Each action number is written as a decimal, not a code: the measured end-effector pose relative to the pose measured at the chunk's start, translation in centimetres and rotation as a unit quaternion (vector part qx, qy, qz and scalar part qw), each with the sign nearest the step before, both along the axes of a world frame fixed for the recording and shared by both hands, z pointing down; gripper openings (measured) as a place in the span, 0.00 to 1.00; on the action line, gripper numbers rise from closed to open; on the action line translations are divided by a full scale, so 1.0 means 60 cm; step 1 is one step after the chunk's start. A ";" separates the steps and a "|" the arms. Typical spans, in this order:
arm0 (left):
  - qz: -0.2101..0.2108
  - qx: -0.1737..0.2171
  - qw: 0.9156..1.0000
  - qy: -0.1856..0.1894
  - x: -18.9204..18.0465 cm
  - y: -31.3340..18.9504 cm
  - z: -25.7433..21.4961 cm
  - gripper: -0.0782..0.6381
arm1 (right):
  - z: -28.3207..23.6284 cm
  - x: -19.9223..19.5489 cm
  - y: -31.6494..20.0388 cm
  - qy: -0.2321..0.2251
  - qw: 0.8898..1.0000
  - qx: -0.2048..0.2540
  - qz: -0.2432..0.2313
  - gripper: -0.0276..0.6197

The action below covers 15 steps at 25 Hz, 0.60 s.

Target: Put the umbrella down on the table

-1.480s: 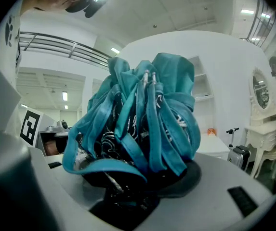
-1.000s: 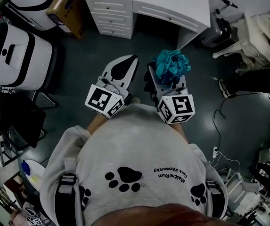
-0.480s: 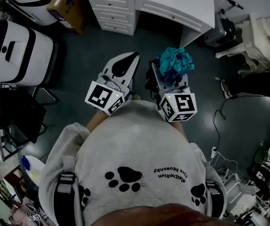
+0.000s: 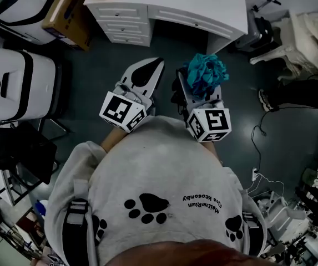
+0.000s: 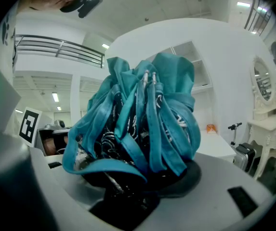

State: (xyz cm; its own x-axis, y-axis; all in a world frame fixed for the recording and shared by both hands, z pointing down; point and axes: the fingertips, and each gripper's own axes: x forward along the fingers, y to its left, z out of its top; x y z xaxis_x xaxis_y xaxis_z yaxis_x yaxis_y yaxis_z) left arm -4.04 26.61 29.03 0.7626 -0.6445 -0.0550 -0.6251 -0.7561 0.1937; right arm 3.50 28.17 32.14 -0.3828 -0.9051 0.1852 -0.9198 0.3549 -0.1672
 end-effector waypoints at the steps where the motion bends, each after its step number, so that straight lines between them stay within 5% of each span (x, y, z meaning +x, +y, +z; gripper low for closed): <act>1: 0.004 -0.001 1.000 -0.001 0.000 -0.020 0.000 0.13 | -0.001 0.001 -0.020 -0.001 1.000 0.000 0.004 0.45; 15: 0.065 0.005 0.998 0.002 -0.027 -0.288 -0.004 0.13 | -0.013 -0.035 -0.270 0.012 0.998 0.013 0.055 0.45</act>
